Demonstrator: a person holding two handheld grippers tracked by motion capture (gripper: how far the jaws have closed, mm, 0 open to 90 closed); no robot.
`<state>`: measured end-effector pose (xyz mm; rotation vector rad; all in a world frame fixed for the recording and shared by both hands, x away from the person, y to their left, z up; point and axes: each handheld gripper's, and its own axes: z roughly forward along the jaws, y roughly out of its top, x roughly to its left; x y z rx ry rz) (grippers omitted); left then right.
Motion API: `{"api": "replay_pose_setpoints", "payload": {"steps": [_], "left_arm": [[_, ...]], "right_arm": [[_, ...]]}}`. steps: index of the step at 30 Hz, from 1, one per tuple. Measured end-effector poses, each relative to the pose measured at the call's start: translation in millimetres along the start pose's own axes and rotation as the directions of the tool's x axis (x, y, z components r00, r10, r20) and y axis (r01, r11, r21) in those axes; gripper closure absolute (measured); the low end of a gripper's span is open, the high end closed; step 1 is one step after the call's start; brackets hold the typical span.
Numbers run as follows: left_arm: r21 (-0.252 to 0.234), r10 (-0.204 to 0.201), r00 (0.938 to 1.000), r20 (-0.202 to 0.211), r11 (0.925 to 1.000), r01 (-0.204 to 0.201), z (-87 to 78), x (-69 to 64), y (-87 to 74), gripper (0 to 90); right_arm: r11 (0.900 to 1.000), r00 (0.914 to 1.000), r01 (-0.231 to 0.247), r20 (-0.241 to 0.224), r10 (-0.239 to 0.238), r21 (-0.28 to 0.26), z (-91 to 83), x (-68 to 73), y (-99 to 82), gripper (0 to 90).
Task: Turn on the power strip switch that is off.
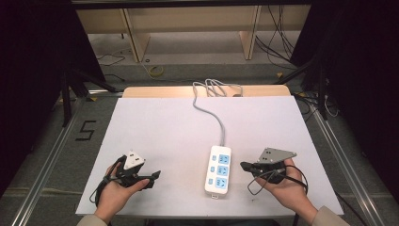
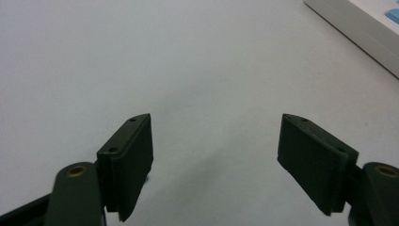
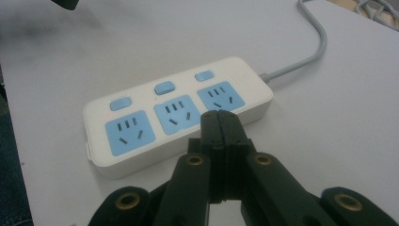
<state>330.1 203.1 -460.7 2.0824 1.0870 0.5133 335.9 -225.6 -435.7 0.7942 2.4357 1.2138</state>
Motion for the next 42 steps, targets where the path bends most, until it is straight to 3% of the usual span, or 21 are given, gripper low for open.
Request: {"api": "replay_pose_setpoints", "payload": {"steps": [42], "left_arm": [[0.0, 0.002, 1.0, 0.002, 1.0, -0.002, 0.8, -0.7, 0.4, 26.9]], "right_arm": [[0.9996, 0.9994, 0.012, -0.033, -0.011, 0.024, 21.2, 5.5, 15.4, 90.0]]}}
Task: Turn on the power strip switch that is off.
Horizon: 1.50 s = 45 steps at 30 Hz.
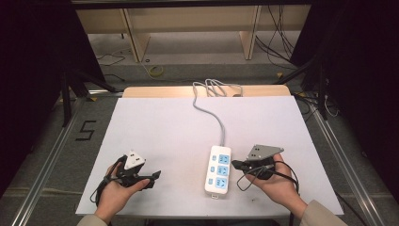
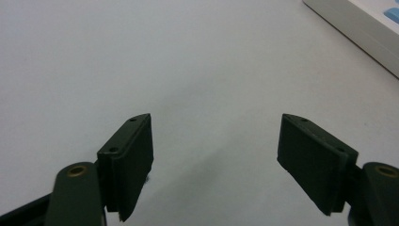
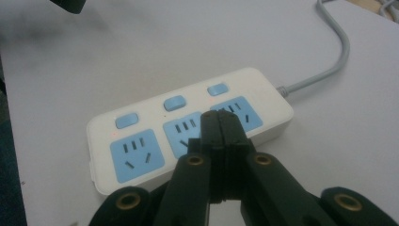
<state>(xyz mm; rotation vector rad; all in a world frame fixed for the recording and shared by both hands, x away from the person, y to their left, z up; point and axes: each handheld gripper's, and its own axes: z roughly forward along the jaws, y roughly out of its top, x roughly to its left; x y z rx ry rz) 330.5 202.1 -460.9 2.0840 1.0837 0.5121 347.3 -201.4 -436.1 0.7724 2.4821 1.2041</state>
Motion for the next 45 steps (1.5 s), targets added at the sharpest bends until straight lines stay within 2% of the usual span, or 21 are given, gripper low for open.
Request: {"api": "replay_pose_setpoints", "payload": {"steps": [45], "left_arm": [[0.002, 0.006, 1.0, 0.004, 1.0, -0.006, 0.4, -0.2, 0.3, 27.0]], "right_arm": [[0.9989, 0.9979, 0.021, -0.062, -0.018, 0.042, 38.7, 10.0, 18.4, 90.0]]}}
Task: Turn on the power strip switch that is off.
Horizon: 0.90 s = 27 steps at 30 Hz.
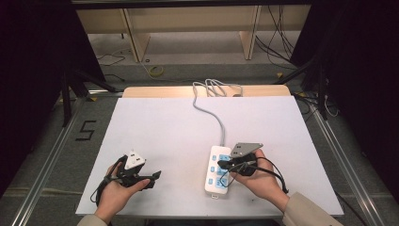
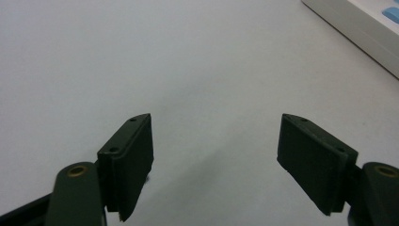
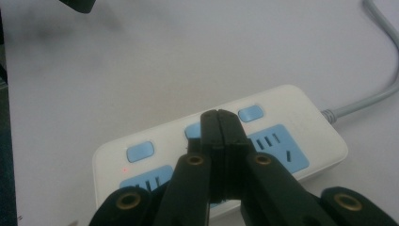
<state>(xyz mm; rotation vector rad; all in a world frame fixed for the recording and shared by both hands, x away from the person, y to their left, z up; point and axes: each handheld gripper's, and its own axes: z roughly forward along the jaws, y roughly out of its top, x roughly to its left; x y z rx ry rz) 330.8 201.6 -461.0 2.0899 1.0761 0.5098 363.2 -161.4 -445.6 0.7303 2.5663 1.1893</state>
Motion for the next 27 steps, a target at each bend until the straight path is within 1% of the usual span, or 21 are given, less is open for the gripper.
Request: {"api": "replay_pose_setpoints", "payload": {"steps": [17, 24, 27], "left_arm": [[0.002, 0.005, 1.0, -0.002, 1.0, -0.005, 0.1, -0.3, 0.0, 26.9], [0.003, 0.006, 1.0, -0.001, 1.0, -0.006, 0.2, -0.4, 0.0, 27.0], [0.003, 0.007, 1.0, 0.0, 1.0, -0.007, 0.2, -0.4, 0.0, 27.0]], "right_arm": [[0.9998, 0.9999, -0.005, -0.012, 0.006, 0.018, 11.1, 0.9, 5.3, 90.0], [0.9997, 0.9999, 0.001, -0.015, -0.001, 0.024, 15.2, 1.3, 7.6, 90.0], [0.9995, 0.9998, -0.007, -0.019, 0.007, 0.03, 17.0, 2.0, 8.6, 90.0]]}}
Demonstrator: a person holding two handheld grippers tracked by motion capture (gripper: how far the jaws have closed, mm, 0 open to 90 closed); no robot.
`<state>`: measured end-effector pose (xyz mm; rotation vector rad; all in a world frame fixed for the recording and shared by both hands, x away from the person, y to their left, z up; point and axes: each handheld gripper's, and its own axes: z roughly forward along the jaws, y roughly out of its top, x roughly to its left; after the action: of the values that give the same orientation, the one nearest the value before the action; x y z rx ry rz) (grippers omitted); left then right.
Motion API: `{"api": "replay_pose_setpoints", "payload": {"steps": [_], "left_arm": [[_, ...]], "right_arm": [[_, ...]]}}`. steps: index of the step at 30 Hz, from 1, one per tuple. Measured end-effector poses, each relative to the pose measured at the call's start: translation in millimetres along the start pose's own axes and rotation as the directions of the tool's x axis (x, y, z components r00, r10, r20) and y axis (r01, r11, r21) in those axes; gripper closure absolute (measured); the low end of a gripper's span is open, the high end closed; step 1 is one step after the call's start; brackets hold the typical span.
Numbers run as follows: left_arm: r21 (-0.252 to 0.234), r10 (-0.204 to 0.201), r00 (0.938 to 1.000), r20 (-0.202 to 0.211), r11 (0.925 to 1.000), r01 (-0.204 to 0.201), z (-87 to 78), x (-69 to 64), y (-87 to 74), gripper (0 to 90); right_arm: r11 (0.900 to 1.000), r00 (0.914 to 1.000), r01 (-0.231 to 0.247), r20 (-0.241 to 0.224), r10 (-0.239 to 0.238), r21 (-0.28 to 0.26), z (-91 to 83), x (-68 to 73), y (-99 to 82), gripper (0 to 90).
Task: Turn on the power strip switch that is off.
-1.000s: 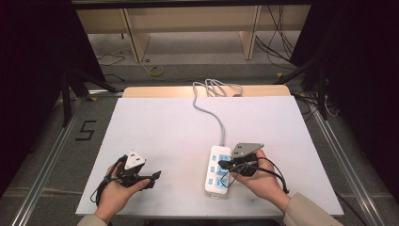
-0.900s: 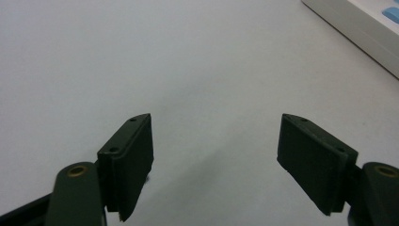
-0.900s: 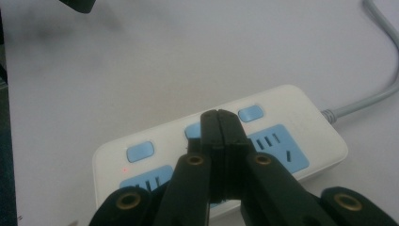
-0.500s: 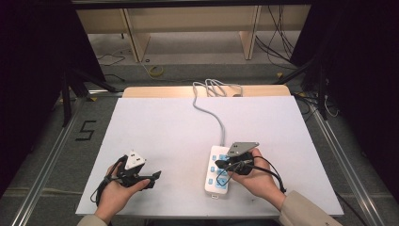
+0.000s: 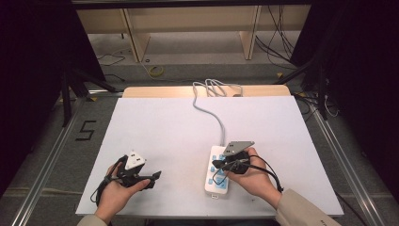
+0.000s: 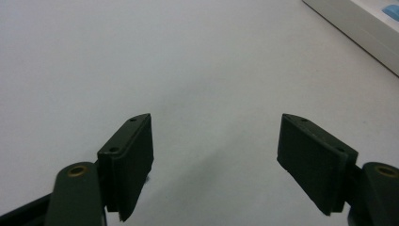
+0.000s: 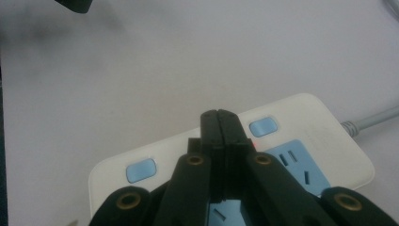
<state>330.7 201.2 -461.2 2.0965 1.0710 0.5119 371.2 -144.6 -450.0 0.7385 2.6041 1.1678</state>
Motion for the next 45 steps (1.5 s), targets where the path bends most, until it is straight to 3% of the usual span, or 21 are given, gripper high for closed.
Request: {"api": "replay_pose_setpoints", "payload": {"steps": [16, 45], "left_arm": [[-0.002, 0.0, 1.0, 0.0, 1.0, 0.0, -0.2, 0.0, 0.0, 26.9], [-0.004, 0.001, 1.0, 0.002, 1.0, -0.001, -0.1, -0.2, -0.1, 26.9]], "right_arm": [[0.9991, 0.9995, -0.027, -0.019, 0.027, 0.034, 8.2, -0.5, 4.8, 90.0], [0.9945, 0.9997, -0.018, -0.015, 0.019, 0.103, 19.5, -0.8, 10.4, 90.0]]}}
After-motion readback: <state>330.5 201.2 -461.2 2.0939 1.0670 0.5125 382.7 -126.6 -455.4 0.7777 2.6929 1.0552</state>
